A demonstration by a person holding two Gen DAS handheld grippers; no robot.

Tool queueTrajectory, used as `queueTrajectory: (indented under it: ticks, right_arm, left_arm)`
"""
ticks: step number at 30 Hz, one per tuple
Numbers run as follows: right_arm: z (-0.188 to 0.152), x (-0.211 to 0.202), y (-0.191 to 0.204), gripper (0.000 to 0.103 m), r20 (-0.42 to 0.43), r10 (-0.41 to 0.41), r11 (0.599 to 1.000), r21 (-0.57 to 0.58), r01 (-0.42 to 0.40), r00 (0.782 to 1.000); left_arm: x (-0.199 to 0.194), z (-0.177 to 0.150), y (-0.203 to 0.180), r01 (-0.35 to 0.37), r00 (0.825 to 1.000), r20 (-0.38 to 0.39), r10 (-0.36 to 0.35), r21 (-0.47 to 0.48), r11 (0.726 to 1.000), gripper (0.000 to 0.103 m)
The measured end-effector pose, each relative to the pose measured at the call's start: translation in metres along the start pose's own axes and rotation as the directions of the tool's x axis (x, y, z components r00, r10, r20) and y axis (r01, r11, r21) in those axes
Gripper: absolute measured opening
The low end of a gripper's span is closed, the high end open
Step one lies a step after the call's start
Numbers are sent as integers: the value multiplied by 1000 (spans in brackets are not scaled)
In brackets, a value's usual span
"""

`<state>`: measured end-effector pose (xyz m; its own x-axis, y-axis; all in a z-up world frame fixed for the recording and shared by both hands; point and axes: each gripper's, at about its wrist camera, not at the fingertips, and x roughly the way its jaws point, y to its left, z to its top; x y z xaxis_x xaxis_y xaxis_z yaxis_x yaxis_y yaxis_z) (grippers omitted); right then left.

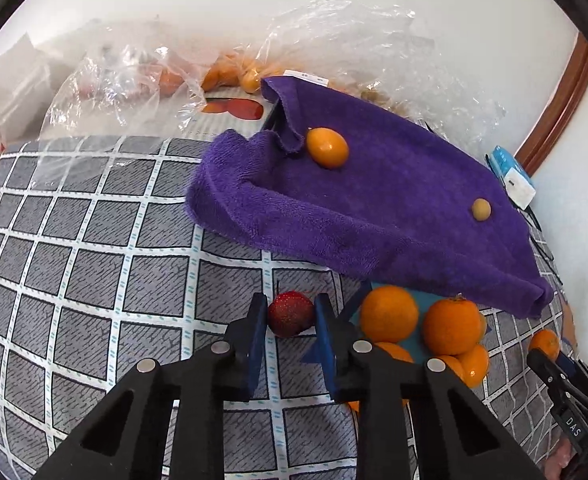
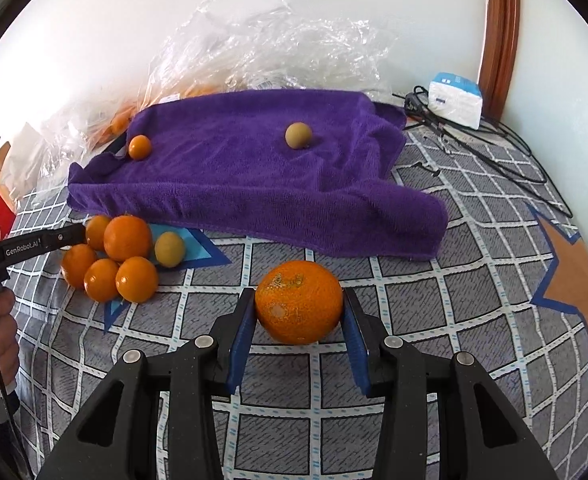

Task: Organize fruits
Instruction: 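Carry the large orange and red fruit onto the towel and open both tools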

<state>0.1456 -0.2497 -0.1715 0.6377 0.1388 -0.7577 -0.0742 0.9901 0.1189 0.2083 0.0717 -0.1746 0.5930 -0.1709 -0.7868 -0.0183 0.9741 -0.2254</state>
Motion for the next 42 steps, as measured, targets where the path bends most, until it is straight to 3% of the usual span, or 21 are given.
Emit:
queueTrajectory:
  ticks: [13,28,42]
  right_arm:
    - [12,-25,13,42,40,0,1000,0,0,999]
    - [35,-46,14,42,96,4,1000,-9,-4,995]
    - [68,-37,9,42,123,6,1000,-5,-5,992]
  left_arm:
    - [-46,2,23,25,998,57,-22,-48,999,23]
    - [-79,31,-3,36,992,125,-37,7,999,23]
    - [-67,62,-24,39,991,129,-43,37,999,23]
